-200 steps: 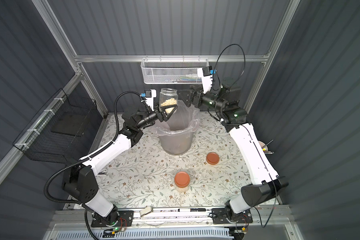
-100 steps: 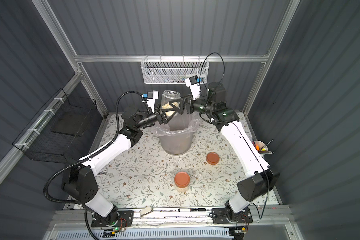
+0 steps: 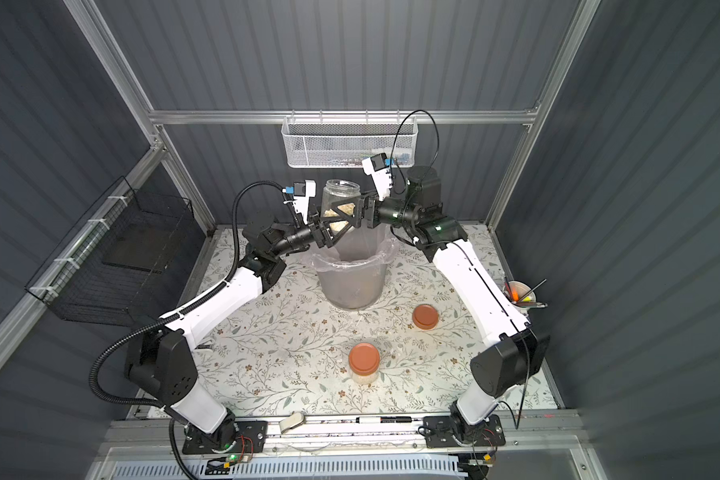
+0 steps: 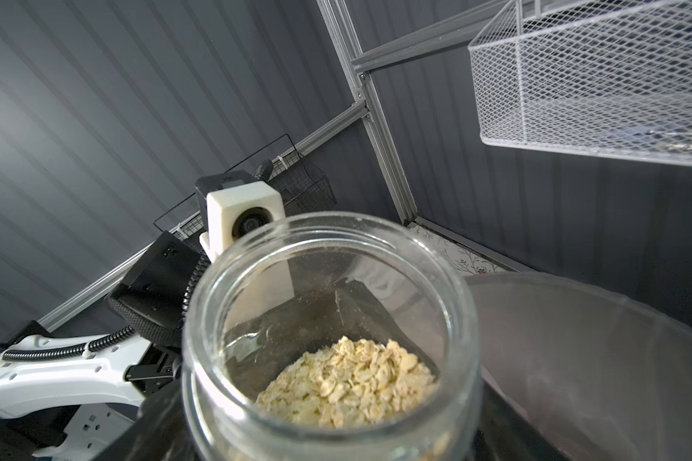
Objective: Empty expired oatmeal from jars
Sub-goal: Pour the expired oatmeal into the trash bin.
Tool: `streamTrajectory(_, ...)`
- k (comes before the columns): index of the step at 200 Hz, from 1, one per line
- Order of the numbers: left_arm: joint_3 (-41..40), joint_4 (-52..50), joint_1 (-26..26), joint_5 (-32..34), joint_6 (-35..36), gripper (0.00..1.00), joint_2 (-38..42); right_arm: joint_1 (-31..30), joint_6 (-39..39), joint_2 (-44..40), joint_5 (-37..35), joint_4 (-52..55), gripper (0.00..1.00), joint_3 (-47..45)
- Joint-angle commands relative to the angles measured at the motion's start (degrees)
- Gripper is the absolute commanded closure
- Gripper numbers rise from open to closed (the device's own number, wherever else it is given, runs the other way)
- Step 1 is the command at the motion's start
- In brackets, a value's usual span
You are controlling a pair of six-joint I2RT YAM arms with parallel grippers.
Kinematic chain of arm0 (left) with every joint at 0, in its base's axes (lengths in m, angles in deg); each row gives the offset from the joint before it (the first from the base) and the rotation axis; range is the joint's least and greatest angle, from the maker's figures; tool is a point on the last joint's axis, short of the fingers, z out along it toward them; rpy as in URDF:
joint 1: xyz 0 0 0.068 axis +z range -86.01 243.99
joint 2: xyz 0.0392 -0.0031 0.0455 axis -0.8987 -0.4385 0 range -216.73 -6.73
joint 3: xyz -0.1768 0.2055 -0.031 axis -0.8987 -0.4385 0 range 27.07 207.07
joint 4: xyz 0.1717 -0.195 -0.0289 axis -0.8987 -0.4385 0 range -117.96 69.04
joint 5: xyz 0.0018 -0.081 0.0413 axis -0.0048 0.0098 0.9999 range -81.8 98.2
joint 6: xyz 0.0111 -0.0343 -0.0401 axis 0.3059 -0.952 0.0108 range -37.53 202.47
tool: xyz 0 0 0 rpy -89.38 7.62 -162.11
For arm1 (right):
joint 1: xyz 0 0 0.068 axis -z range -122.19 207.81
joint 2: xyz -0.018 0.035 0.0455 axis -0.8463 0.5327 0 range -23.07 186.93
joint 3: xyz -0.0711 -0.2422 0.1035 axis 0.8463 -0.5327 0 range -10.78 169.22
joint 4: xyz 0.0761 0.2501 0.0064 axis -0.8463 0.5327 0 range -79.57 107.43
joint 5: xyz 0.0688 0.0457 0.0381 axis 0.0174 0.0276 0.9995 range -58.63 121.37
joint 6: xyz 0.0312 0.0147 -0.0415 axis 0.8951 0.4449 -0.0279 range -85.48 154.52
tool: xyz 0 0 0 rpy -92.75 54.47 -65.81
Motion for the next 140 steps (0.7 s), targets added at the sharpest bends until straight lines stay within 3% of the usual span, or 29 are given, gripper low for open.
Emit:
streamTrajectory(1,3.7,6.4,-0.1,-2.8,-0.6,0.9,0.3,0.1,1.1,0.1,1.0,-3.6,0.37,-0.5)
streamTrajectory(55,4.3,5.4,-0.1,-5.0,-0.3,0.79,-0.5,0.1,2.1,0.2,0.9,-4.9,0.56,-0.4)
streamTrajectory(61,4.4,5.4,-0.1,-5.3,-0.2,0.81,-0.7,0.1,2.0,0.2,0.9,-4.8,0.51,-0.2)
streamTrajectory(73,4.7,5.1,-0.1,-5.6,-0.2,0.85,-0.9,0.1,1.8,0.5,0.7,-4.5,0.25,0.1)
streamTrajectory(81,4.8,5.4,-0.1,-6.1,-0.4,0.88,-1.1,0.2,1.5,0.7,0.8,-4.3,0.17,0.3)
streamTrajectory(121,5.1,5.8,-0.1,-6.7,-0.9,0.93,-1.4,0.1,1.4,1.7,0.7,-4.4,0.02,0.8)
streamTrajectory(140,4.9,5.8,-0.1,-6.7,-1.0,0.94,-1.4,0.1,1.7,2.0,0.8,-4.8,0.03,0.7)
